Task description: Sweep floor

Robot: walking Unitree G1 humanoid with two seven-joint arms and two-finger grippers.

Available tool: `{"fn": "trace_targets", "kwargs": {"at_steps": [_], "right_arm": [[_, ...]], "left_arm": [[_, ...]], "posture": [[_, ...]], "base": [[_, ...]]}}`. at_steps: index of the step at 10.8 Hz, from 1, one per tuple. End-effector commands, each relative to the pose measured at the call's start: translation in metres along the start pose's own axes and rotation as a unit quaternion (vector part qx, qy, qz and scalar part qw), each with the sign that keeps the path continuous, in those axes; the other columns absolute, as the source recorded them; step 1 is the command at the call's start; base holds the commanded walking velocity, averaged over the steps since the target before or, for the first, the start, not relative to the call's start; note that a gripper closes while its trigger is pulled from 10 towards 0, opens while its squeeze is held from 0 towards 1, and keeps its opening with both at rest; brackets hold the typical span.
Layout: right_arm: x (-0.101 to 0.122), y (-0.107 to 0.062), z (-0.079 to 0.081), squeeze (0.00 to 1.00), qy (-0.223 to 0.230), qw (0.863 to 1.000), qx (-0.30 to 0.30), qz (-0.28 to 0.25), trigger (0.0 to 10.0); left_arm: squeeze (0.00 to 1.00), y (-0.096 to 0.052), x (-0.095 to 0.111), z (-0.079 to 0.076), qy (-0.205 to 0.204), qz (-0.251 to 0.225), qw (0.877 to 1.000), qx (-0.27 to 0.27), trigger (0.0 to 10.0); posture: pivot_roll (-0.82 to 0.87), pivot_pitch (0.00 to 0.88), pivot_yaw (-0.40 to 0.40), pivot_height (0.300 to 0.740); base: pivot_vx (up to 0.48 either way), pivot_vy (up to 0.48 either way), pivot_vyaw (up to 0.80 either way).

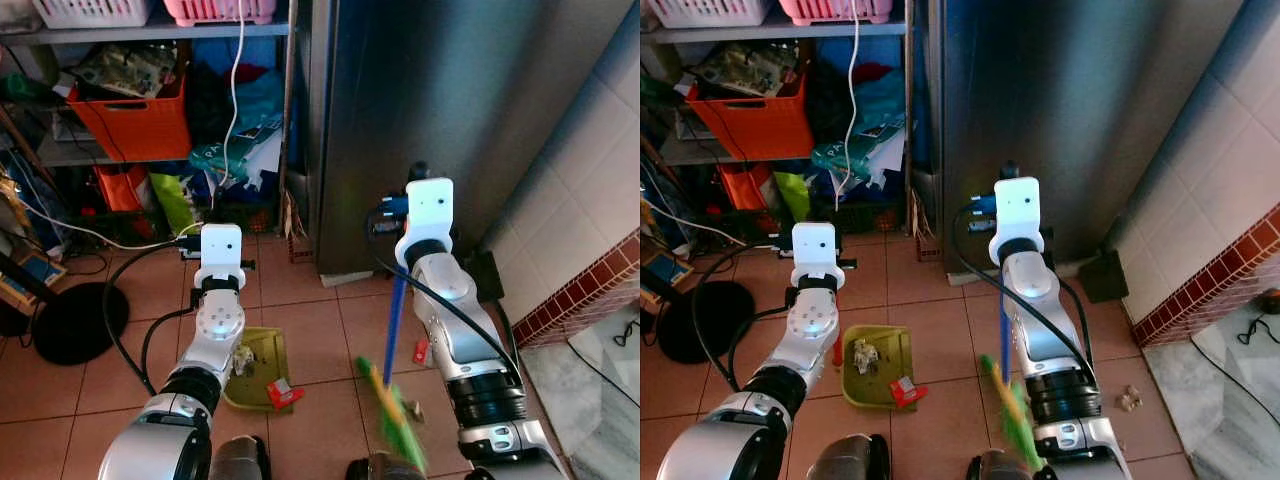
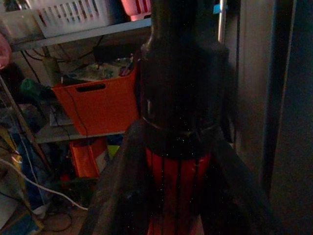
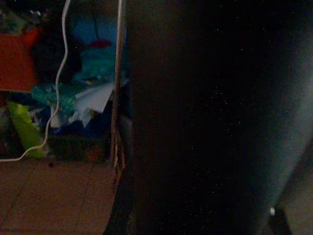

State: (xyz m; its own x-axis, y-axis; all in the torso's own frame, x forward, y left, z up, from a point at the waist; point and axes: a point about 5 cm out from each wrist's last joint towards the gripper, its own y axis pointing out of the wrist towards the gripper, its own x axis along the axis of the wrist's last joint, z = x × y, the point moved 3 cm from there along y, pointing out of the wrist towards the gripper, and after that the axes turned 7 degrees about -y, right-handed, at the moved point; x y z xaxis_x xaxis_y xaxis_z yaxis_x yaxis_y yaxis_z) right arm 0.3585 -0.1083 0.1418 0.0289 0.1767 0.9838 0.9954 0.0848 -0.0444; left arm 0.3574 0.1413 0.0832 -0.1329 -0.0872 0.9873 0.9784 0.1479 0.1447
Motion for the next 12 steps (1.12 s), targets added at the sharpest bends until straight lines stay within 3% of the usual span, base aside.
{"fn": "trace_targets", "kwargs": {"at_steps": [1,3,5,8,10,12], "right_arm": [[-0.006,0.001,-0.001,0.0,0.053,0.998,-0.008,0.035,10.0],[-0.016,0.002,0.012,0.0,0.159,0.984,-0.002,0.084,10.0],[-0.009,0.003,0.021,0.0,0.201,0.976,0.01,0.078,10.0],[0.004,0.008,0.023,0.0,0.255,0.965,0.007,0.056,10.0],[0.012,0.01,0.017,0.0,0.254,0.967,-0.001,0.031,10.0],[0.029,0.013,0.003,0.0,0.205,0.978,-0.004,-0.025,10.0]], "left_arm": [[0.0,0.002,0.007,-0.004,0.009,-0.016,1.0,-0.01,10.0],[0.0,0.001,0.005,-0.014,-0.006,-0.006,0.999,-0.033,10.0],[0.0,0.001,0.004,-0.019,-0.01,-0.003,0.999,-0.043,10.0],[0.0,0.001,0.004,-0.022,-0.014,0.0,0.999,-0.051,10.0],[0.0,0.001,0.004,-0.025,-0.022,0.003,0.998,-0.059,10.0],[0.0,0.004,0.015,-0.034,-0.045,-0.012,0.996,-0.08,10.0]], "posture": [[-0.13,0.056,0.001,0.74],[-0.14,0.053,0.003,0.74],[-0.14,0.052,0.002,0.74],[-0.14,0.049,0.0,0.74],[-0.14,0.042,0.004,0.74],[-0.14,0.025,0.007,0.74]], "base": [[0.0,0.0,0.0],[0.0,0.0,0.0],[0.0,0.0,0.0],[0.0,0.0,0.0],[0.0,0.0,0.0],[0.0,0.0,0.0]]}}
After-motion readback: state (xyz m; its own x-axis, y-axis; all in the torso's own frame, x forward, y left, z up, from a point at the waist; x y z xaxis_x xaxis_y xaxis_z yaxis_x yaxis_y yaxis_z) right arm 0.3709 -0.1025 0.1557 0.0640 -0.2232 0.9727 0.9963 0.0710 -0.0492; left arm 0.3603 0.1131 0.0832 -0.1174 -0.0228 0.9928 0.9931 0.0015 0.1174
